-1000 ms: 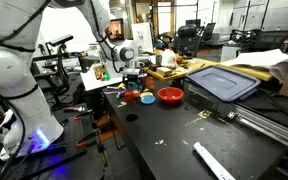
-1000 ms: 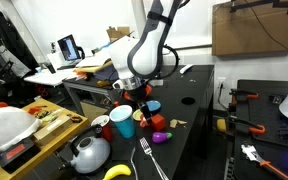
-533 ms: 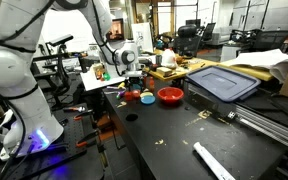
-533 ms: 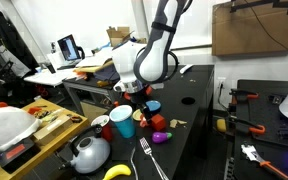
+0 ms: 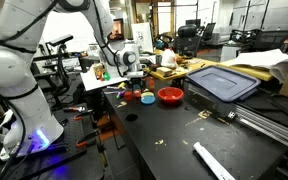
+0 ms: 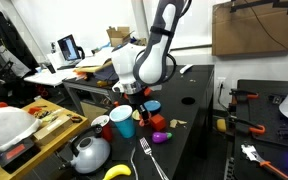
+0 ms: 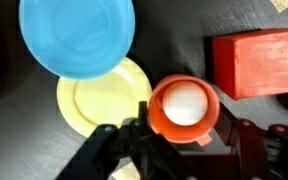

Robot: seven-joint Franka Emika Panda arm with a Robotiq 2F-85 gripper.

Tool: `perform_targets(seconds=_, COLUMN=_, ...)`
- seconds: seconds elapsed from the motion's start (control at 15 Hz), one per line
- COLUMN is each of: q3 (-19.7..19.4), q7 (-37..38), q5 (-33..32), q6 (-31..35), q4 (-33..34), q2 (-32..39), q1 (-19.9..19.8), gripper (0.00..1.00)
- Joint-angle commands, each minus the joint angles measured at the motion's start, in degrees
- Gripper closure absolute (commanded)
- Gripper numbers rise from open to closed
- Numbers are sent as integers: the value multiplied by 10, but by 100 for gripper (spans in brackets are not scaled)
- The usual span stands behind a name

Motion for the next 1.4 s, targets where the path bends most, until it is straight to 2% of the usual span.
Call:
perform_targets(seconds=0.0, q3=-7, q7=11, q5=-12, q6=8, q4=10, q2=4, q1=6, gripper=64)
perform_targets(seconds=0.27, q3=-10, q7=17, q5=-14, q6=10, q4=14, q2=0, q1=10, gripper=72)
perform_targets(seconds=0.73, q3=-1, q7=13, q5=-1, q6=11, q4=0, q2=-31, q1=1, gripper=72)
perform_targets(seconds=1.33, q3=-31, q7=63, q5=-20, q6=-13, q4=-36, q2=-93, q1=14, gripper=72)
